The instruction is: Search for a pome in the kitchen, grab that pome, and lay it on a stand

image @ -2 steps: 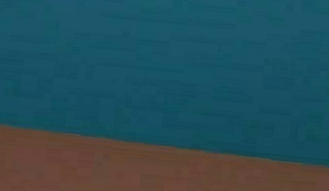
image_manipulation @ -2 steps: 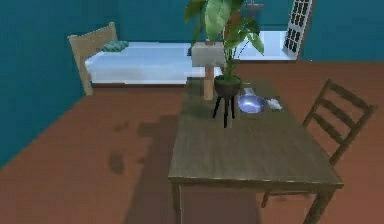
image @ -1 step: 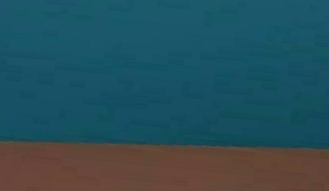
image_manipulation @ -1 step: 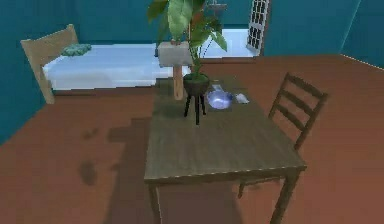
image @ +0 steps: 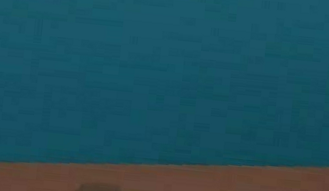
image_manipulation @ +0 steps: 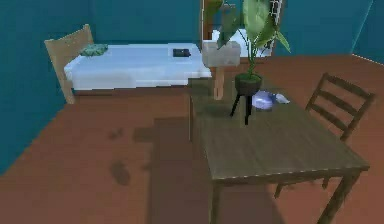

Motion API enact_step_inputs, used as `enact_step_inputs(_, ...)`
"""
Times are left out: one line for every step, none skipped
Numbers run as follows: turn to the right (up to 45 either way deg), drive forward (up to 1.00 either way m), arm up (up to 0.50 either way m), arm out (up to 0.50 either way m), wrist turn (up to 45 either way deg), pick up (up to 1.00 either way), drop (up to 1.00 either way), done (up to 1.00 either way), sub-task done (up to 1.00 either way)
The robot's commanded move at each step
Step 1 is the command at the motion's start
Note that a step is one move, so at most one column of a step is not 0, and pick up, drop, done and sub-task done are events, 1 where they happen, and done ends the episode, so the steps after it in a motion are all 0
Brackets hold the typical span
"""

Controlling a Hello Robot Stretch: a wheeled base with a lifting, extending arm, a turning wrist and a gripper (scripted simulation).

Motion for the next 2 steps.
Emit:
enact_step_inputs(36.0, 0.0, 0.0, 0.0, 0.0, 0.0, 0.0, 0.0, 0.0)
enact_step_inputs(0.0, 0.5, 0.0, 0.0, 0.0, 0.0, 0.0, 0.0, 0.0)
